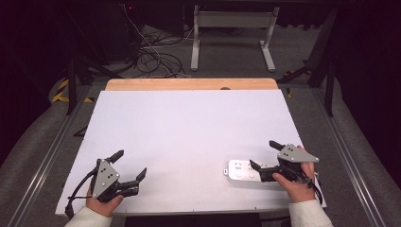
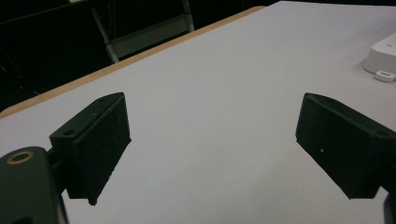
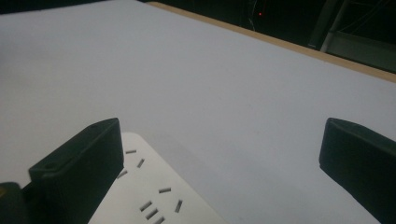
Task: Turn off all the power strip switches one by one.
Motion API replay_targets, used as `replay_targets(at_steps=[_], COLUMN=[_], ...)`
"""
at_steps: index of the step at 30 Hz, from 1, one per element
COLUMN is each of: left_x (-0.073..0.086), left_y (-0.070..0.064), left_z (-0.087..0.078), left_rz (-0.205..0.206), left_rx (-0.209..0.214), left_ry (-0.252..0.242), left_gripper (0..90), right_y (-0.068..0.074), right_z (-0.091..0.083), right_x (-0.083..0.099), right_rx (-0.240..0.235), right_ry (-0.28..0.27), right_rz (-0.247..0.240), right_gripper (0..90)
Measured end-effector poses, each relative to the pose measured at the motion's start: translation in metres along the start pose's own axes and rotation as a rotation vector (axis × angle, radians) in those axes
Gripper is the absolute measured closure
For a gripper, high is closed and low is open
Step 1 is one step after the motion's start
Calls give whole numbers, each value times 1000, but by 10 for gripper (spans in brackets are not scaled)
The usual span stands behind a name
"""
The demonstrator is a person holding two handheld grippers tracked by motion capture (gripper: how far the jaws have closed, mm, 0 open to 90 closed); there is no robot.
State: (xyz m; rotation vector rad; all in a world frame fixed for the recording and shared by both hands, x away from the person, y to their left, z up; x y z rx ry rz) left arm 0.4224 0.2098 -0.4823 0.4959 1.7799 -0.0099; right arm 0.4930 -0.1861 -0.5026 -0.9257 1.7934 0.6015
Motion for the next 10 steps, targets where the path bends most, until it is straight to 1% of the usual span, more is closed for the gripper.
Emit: replay_targets(at_steps=[3, 7, 8, 10], left_x=[0, 0, 1, 1], left_y=[1, 1, 2, 1], left_z=[0, 1, 1, 1], left_rz=[-4, -7, 0, -8], left_rx=[0, 0, 0, 4], left_ry=[1, 1, 2, 4], left_gripper=[107, 107, 107, 106], right_y=[3, 3, 3, 2], right_z=[4, 5, 5, 5], right_x=[4, 2, 1, 1], right_rx=[-6, -8, -5, 3], right_ry=[22, -1, -7, -22], right_rz=[-16, -18, -13, 4], right_gripper=[4, 4, 4, 4])
Point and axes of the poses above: each handheld gripper's, and its own axes: z roughly forward along the jaws, x roughly out of its underside, y roughly to its left, the point moved 10 cm from there along z, roughly forward along the jaws, and after that the axes turned 12 degrees about -x, right-handed, at the moved point
